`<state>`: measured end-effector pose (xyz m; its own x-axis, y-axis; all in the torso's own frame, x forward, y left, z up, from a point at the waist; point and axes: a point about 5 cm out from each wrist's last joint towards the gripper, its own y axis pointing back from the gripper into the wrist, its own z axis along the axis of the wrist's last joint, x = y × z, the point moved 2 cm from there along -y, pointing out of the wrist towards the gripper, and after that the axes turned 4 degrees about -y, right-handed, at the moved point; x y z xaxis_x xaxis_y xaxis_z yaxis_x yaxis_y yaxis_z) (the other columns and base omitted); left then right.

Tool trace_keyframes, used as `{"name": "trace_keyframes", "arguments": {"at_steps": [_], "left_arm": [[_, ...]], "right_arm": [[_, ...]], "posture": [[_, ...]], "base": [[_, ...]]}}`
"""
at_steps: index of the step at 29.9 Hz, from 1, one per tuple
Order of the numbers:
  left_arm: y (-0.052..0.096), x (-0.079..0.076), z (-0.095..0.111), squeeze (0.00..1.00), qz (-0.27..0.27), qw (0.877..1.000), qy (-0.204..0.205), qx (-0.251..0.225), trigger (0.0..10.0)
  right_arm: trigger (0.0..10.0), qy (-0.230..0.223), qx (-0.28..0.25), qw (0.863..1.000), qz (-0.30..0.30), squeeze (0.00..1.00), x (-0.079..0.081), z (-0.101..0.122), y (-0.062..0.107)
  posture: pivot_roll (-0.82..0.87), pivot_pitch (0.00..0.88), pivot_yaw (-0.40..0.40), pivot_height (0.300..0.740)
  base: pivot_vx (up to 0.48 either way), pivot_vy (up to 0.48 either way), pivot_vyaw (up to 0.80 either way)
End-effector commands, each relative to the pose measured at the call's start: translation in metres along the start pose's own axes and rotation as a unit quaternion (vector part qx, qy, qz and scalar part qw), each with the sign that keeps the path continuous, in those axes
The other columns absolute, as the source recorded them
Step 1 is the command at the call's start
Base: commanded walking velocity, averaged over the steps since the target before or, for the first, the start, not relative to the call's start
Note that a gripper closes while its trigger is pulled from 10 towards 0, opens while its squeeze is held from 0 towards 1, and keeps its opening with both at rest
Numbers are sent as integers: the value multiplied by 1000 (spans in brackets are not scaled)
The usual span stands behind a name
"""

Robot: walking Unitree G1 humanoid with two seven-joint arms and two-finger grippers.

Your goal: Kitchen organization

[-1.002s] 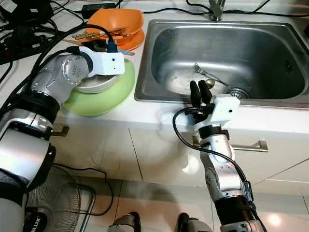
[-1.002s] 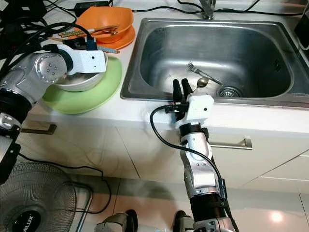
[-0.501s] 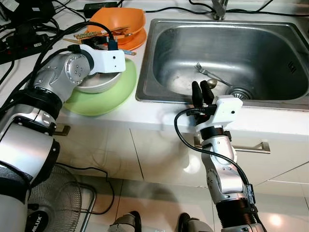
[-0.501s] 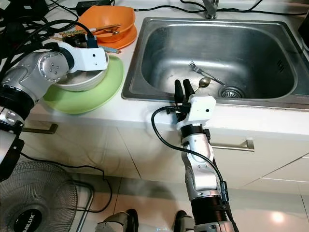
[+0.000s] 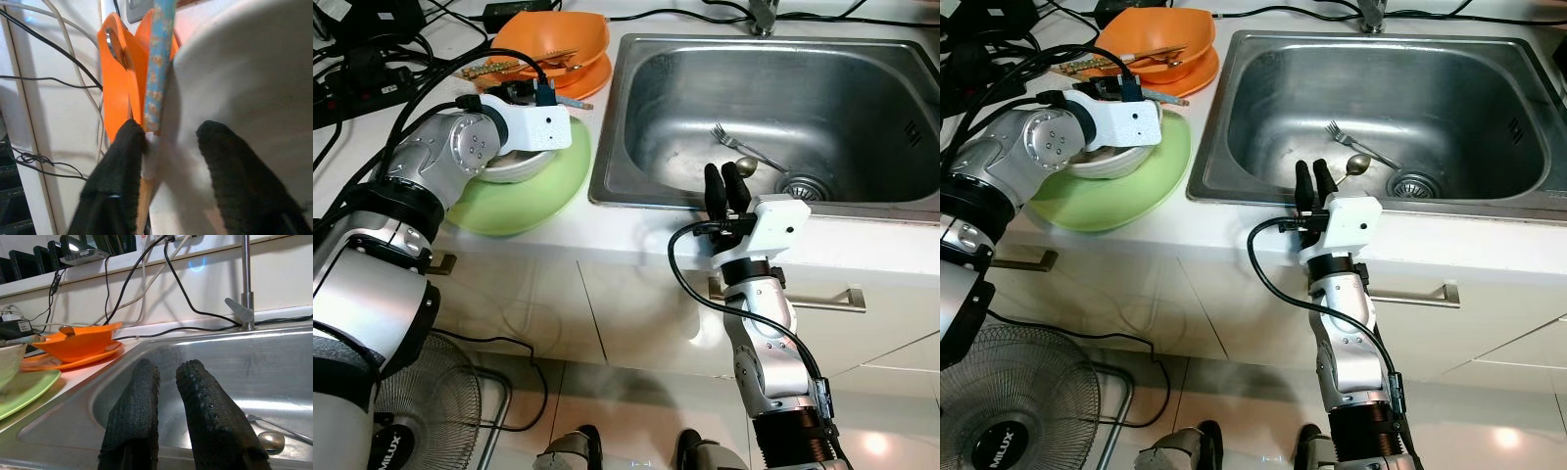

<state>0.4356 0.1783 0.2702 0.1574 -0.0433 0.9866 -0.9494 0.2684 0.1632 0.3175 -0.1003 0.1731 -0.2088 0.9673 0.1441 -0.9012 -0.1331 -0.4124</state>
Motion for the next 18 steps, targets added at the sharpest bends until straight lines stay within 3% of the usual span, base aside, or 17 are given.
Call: {"name": "trace_keyframes", "arguments": {"at_steps": [1, 11, 18], "left_arm": [[0, -1, 0, 0, -11, 1000, -8, 2, 0], [0, 2, 2, 0, -4, 1000, -13, -6, 0], [2, 16, 5, 0, 26, 999, -23, -15, 0]], "right_arm": [[10000, -7, 98, 995, -32, 0, -11, -38, 21], [10000, -6, 99, 995, -32, 0, -11, -37, 21], [10000, -6, 96, 995, -33, 0, -11, -36, 19]], "posture": [[34, 233, 86, 740], [34, 232, 85, 740], [35, 227, 85, 740]], "base": [[0, 0, 0], [0, 0, 0], [0, 0, 0]]}}
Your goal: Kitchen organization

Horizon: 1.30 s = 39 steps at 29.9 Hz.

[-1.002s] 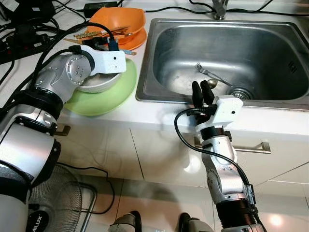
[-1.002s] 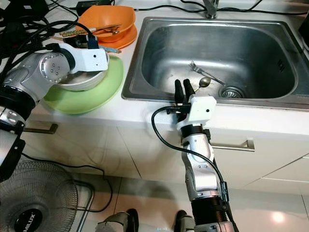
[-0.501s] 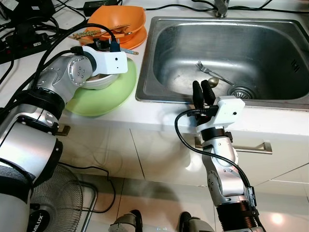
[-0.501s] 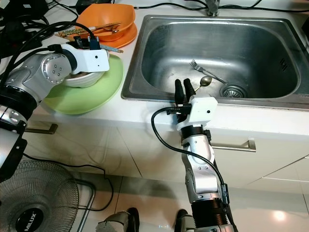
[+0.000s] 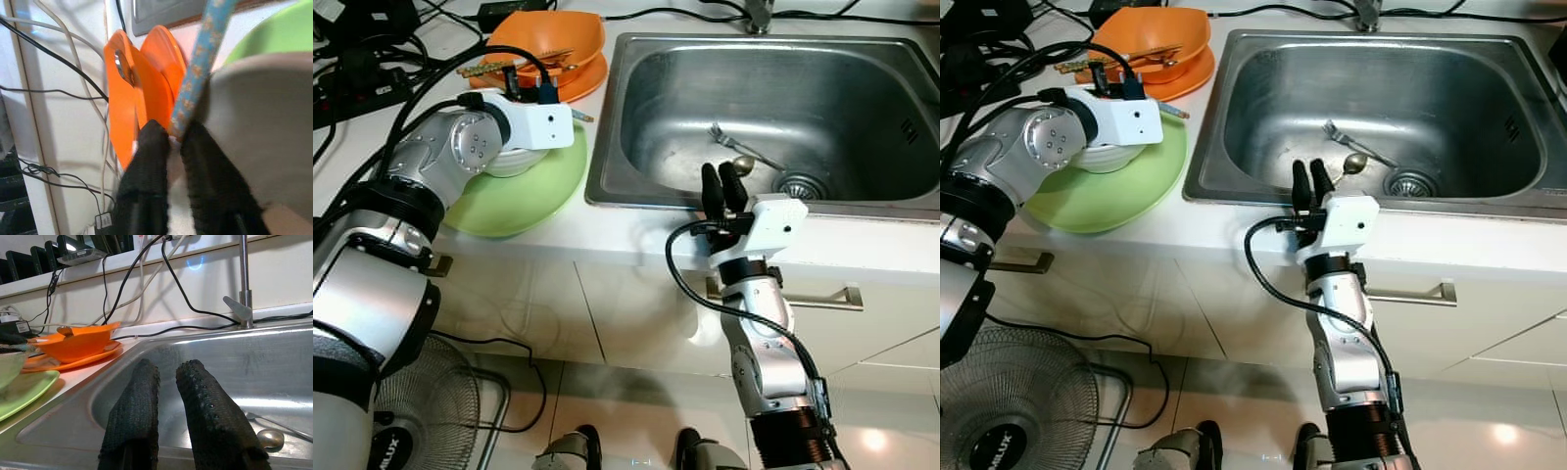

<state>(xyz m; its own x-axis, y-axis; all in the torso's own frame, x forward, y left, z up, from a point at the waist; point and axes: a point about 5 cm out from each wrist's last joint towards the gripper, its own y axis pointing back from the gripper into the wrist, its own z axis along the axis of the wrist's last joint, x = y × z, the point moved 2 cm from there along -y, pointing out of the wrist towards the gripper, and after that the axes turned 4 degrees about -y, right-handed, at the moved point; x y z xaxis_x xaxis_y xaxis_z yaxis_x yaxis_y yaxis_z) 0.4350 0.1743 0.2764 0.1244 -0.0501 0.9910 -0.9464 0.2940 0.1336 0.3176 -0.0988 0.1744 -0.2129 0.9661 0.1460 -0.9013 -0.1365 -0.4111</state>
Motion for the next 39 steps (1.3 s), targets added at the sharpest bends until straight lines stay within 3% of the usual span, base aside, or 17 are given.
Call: {"name": "trace_keyframes", "arguments": {"at_steps": [1, 12, 13, 14, 15, 16, 29, 39], "left_arm": [[2, 12, 1, 0, 14, 1000, -17, -4, 0], [13, 43, 10, 0, 95, 995, -29, -26, 0], [16, 47, 12, 0, 109, 993, -25, -30, 7059], [16, 47, 12, 0, 109, 993, -25, -30, 7059], [18, 49, 13, 0, 112, 993, -24, -31, 9412], [19, 50, 13, 0, 114, 993, -22, -32, 10000], [31, 36, 10, 0, 104, 994, 19, -18, 10000], [36, 23, 12, 0, 90, 992, 84, -28, 10000]], "right_arm": [[10000, -5, 95, 995, -35, 0, -12, -37, 20], [10000, -6, 91, 995, -31, 0, -11, -37, 14], [10000, -6, 90, 995, -30, 0, -11, -37, 12], [10000, -6, 90, 995, -30, 0, -11, -37, 12], [10000, -6, 90, 996, -29, 0, -12, -37, 11], [10000, -6, 89, 996, -27, 0, -11, -36, 10], [10000, -6, 81, 997, -11, 0, -10, -35, -6], [10000, -6, 77, 997, 7, 0, -7, -34, -16]], "posture": [[35, 227, 85, 740], [46, 209, 75, 740], [50, 199, 69, 740], [50, 199, 69, 740], [50, 199, 69, 740], [55, 194, 65, 740], [69, 148, 39, 740], [86, 125, 8, 740]], "base": [[0, 0, 0], [0, 0, 0], [0, 0, 0], [0, 0, 0], [0, 0, 0], [0, 0, 0], [0, 0, 0], [0, 0, 0]]}}
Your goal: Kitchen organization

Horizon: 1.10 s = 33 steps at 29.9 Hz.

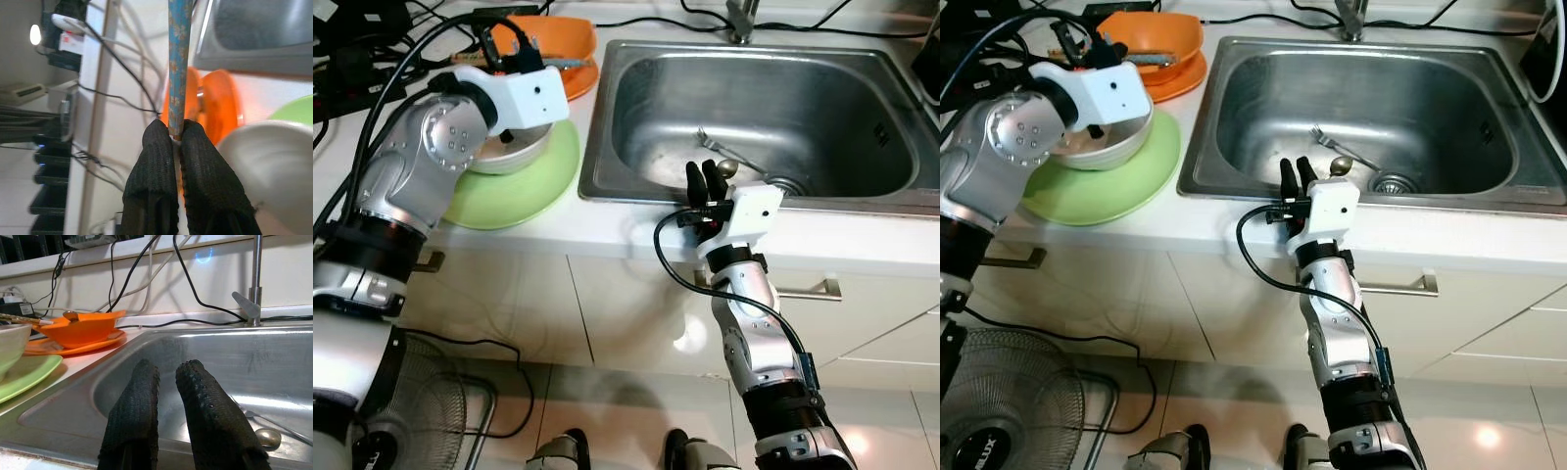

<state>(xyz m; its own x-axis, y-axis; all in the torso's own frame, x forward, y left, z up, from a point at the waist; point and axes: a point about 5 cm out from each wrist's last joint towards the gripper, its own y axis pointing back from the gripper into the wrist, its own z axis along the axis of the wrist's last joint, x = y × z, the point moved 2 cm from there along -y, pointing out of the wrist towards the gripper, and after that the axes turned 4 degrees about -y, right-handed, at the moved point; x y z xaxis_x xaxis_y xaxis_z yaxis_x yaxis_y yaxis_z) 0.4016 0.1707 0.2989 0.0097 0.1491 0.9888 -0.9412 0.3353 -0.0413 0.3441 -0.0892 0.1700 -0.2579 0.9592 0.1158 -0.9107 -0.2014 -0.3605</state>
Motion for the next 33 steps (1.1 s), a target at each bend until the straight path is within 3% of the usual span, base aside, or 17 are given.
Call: {"name": "trace_keyframes", "arguments": {"at_steps": [1, 8, 15, 18, 23, 25, 26, 27, 29, 31, 33], "left_arm": [[3, 5, 1, 0, 2, 1000, 16, -4, 10000], [4, 6, 9, 0, 12, 999, 30, -17, 10000], [6, 12, 37, 0, 81, 994, 21, -63, 10000], [10, 3, 59, 0, 103, 988, 68, -95, 10000], [12, -3, 87, 0, 124, 975, 101, -153, 10000], [13, 0, 97, 0, 140, 965, 129, -182, 10000], [14, 3, 104, 0, 150, 952, 166, -209, 10000], [14, 3, 104, 0, 150, 952, 166, -209, 10000], [15, 3, 109, 0, 156, 937, 215, -225, 10000], [16, 3, 110, 0, 157, 933, 230, -228, 10000], [14, -2, 111, 0, 151, 919, 279, -232, 10000]], "right_arm": [[10000, -13, 45, 999, -18, 0, -9, -19, 6], [10000, -13, 43, 999, -14, 0, -9, -19, 3], [10000, -13, 35, 999, -11, 0, -10, -17, -3], [10000, -12, 32, 999, -8, 0, -9, -16, -4], [10000, -8, 29, 1000, -5, 0, -9, -15, -7], [10000, -7, 25, 1000, -5, 0, -9, -13, -9], [10000, -5, 20, 1000, -6, 0, -10, -11, -11], [10000, -5, 20, 1000, -6, 0, -10, -11, -11], [10000, -3, 17, 1000, -7, 0, -11, -10, -12], [10000, -3, 17, 1000, -7, 0, -12, -10, -12], [10000, -2, 15, 1000, -8, 0, -13, -10, -12]], "posture": [[87, 124, 8, 740], [93, 106, 3, 740], [91, 92, -1, 740], [86, 81, -2, 740], [81, 69, 3, 740], [76, 63, 7, 740], [71, 60, 10, 740], [71, 60, 10, 740], [62, 54, 15, 740], [61, 53, 16, 740], [56, 46, 23, 740]], "base": [[0, 0, 0], [0, 0, 0], [0, 0, 0], [0, 0, 0], [0, 0, 0], [0, 0, 0], [0, 0, 0], [0, 0, 0], [0, 0, 0], [0, 0, 0], [0, 0, 0]]}}
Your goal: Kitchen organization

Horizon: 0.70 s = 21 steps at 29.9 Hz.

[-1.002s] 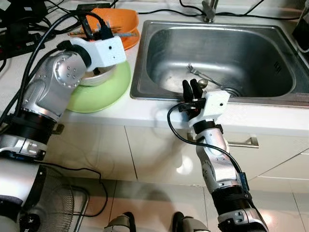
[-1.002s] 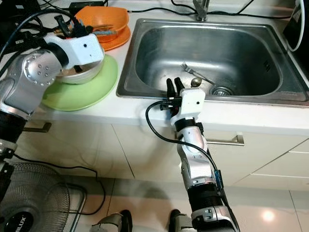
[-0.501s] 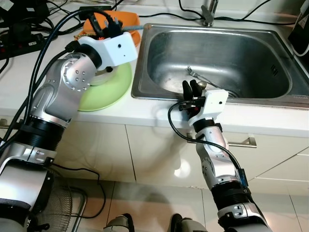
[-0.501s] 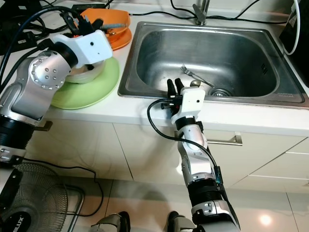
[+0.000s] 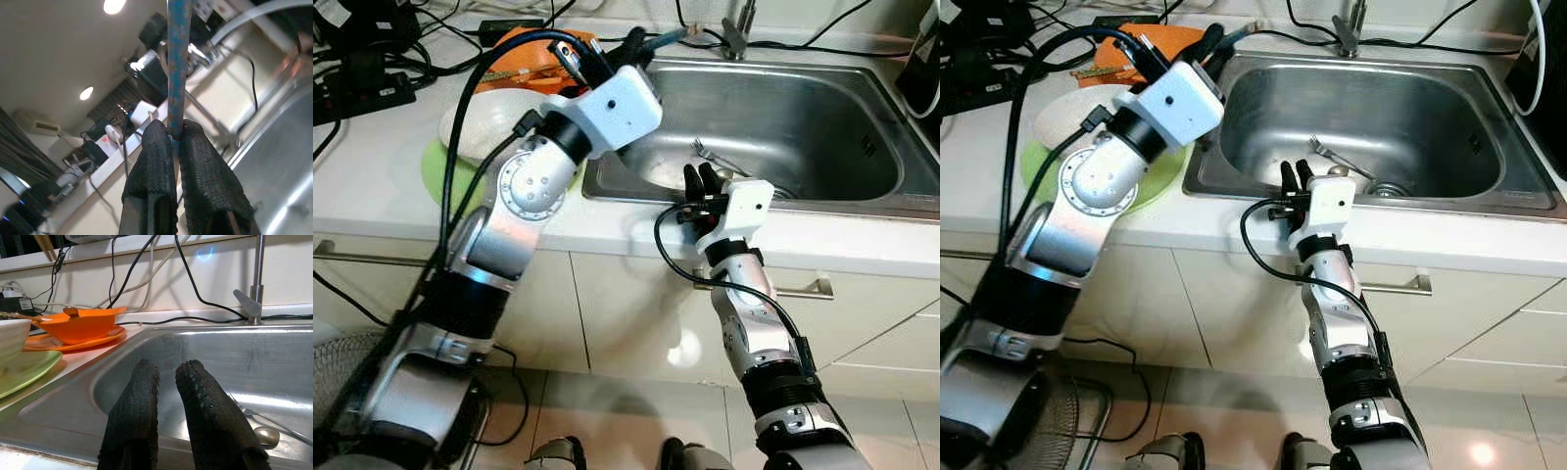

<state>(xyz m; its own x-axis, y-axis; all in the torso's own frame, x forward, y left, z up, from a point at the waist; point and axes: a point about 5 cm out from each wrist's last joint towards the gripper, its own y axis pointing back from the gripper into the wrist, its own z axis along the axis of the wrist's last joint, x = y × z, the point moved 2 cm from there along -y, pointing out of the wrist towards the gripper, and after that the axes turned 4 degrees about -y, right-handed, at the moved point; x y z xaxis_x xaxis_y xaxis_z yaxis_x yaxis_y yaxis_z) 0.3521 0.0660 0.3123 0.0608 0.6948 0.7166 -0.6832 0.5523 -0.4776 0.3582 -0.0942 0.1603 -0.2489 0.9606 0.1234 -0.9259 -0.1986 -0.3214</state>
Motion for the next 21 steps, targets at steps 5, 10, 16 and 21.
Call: {"name": "trace_keyframes", "arguments": {"at_steps": [5, 10, 16, 21], "left_arm": [[9, -18, -26, 0, 42, 975, 213, 38, 10000], [15, -27, -35, 0, 66, 955, 286, 51, 10000], [15, -26, -30, 0, 67, 951, 302, 25, 10000], [15, -28, -30, 0, 58, 947, 314, 28, 10000]], "right_arm": [[10000, 6, -13, 1000, 0, 643, -3, 6, -5], [10000, 12, -23, 1000, 4, 1000, -5, 11, -7], [10000, 24, -32, 999, 18, 1000, -2, 14, -9], [10000, 29, -34, 999, 28, 1000, 2, 15, -9]], "posture": [[38, 33, 32, 740], [31, 23, 30, 740], [29, 16, 28, 740], [28, 10, 27, 740]], "base": [[0, 0, 0], [0, 0, 0], [0, 0, 0], [0, 0, 0]]}}
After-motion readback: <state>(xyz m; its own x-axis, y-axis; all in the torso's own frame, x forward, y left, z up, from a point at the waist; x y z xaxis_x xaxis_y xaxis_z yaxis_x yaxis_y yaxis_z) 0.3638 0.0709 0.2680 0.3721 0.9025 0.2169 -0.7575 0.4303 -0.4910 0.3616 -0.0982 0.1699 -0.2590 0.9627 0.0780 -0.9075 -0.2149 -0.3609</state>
